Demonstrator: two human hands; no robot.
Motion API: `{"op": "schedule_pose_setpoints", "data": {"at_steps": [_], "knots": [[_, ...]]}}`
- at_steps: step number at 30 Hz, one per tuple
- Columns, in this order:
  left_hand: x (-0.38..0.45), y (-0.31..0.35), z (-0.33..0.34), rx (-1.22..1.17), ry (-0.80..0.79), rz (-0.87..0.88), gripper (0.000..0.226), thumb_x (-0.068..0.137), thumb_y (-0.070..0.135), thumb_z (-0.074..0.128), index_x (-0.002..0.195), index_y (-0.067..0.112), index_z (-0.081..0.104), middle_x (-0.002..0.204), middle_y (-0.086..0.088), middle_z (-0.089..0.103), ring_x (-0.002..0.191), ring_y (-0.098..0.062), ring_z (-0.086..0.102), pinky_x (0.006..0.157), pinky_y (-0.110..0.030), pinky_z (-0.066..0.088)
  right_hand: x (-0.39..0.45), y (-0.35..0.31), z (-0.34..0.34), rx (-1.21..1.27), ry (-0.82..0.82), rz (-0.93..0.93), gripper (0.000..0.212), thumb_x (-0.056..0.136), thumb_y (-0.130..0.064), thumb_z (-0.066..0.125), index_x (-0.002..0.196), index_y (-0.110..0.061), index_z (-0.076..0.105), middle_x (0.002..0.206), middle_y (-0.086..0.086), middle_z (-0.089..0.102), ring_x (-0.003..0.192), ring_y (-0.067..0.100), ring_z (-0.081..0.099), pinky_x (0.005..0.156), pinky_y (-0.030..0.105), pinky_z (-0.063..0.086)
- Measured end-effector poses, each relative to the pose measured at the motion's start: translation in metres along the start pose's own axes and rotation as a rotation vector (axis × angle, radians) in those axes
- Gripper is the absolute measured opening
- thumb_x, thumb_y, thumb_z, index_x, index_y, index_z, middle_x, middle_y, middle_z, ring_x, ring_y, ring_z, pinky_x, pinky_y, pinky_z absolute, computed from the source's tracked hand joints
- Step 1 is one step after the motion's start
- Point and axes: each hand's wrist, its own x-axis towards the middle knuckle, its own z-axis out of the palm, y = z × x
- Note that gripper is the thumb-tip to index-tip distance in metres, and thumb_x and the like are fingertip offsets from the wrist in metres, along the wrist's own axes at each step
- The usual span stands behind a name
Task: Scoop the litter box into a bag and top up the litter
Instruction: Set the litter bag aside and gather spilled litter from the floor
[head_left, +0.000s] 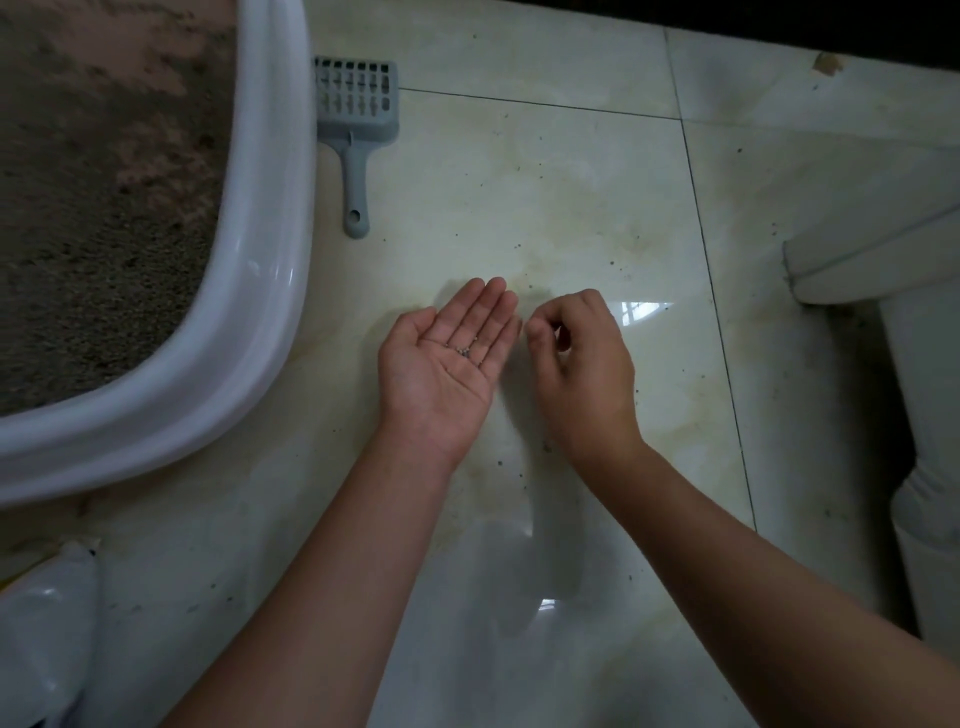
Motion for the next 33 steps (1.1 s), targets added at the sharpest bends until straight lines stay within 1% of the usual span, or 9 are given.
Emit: {"op": "schedule_pose_setpoints", "data": {"at_steps": [4,9,13,16,21,25,28,31,33], "knots": [[-0.001,-0.005,-0.001,0.075,0.040,-0.004,0.046,0.099,0.026,0.029,0.117,0.000,0.063,0.115,-0.016,0.070,0.104,-0.026,0.069,0.082,-0.030,0.055,-0.007,-0.015,-0.006,0.056,-0.076,-0.093,0.013,0.091,-0.017,0.060,0.093,-0.018,0.072,0.089,-0.008,0.056,0.083,0.005,0.052,0.068,0.010,0.038],[-0.004,0.003,-0.003,-0.064,0.028,0.015,0.042,0.098,0.019,0.031,0.111,-0.004,0.064,0.112,-0.019,0.070,0.102,-0.031,0.069,0.096,-0.043,0.051,0.000,0.018,-0.027,0.020,0.019,0.089,0.016,0.092,-0.018,0.060,0.103,-0.022,0.072,0.096,-0.009,0.062,0.080,0.001,0.057,0.071,0.014,0.046],[-0.003,0.003,-0.001,-0.076,0.034,0.016,0.042,0.098,0.018,0.032,0.111,-0.004,0.065,0.112,-0.019,0.070,0.101,-0.031,0.070,0.097,-0.044,0.051,-0.006,0.038,-0.032,-0.147,-0.165,0.097,0.027,0.085,-0.026,0.070,0.112,-0.024,0.070,0.103,-0.010,0.060,0.092,0.004,0.055,0.083,0.019,0.046],[-0.003,0.000,0.000,-0.066,0.041,0.017,0.042,0.097,0.018,0.032,0.112,-0.005,0.064,0.112,-0.019,0.070,0.101,-0.031,0.070,0.098,-0.044,0.051,-0.004,0.036,-0.028,-0.129,-0.151,0.061,0.019,0.082,-0.024,0.074,0.101,-0.022,0.071,0.094,-0.011,0.061,0.089,0.007,0.057,0.080,0.020,0.047],[-0.005,0.001,0.001,-0.055,0.040,0.011,0.042,0.097,0.018,0.031,0.112,-0.004,0.064,0.112,-0.019,0.070,0.102,-0.031,0.070,0.098,-0.044,0.050,0.005,0.040,-0.024,-0.084,-0.144,0.017,0.009,0.081,-0.025,0.075,0.088,-0.022,0.073,0.089,-0.011,0.064,0.086,0.009,0.058,0.078,0.034,0.053],[-0.006,0.003,-0.001,-0.065,0.033,0.014,0.042,0.098,0.018,0.031,0.113,-0.004,0.064,0.112,-0.019,0.070,0.102,-0.031,0.070,0.097,-0.044,0.051,0.013,0.038,-0.024,-0.068,-0.173,0.023,0.017,0.077,-0.032,0.077,0.089,-0.023,0.069,0.084,-0.010,0.061,0.081,0.008,0.056,0.074,0.028,0.051],[-0.006,0.004,-0.001,-0.060,0.030,0.011,0.042,0.098,0.018,0.031,0.113,-0.004,0.064,0.113,-0.019,0.070,0.103,-0.031,0.069,0.097,-0.044,0.050,0.026,0.031,-0.029,-0.126,-0.300,0.003,0.026,0.075,-0.039,0.078,0.089,-0.024,0.062,0.079,-0.010,0.059,0.074,0.007,0.055,0.066,0.022,0.046],[-0.007,0.005,-0.001,-0.062,0.018,0.008,0.043,0.098,0.018,0.031,0.113,-0.005,0.064,0.114,-0.019,0.070,0.104,-0.031,0.069,0.099,-0.044,0.050,0.045,0.016,-0.034,-0.380,-0.495,-0.086,0.031,0.082,-0.046,0.068,0.081,-0.021,0.051,0.072,-0.007,0.054,0.067,0.015,0.051,0.055,0.026,0.035],[-0.007,0.006,-0.001,-0.068,0.019,0.013,0.042,0.098,0.018,0.031,0.113,-0.005,0.064,0.114,-0.019,0.070,0.104,-0.031,0.069,0.099,-0.044,0.049,0.053,0.004,-0.035,-0.514,-0.597,-0.097,0.035,0.089,-0.050,0.058,0.079,-0.018,0.046,0.070,-0.004,0.049,0.066,0.019,0.049,0.057,0.029,0.031]]}}
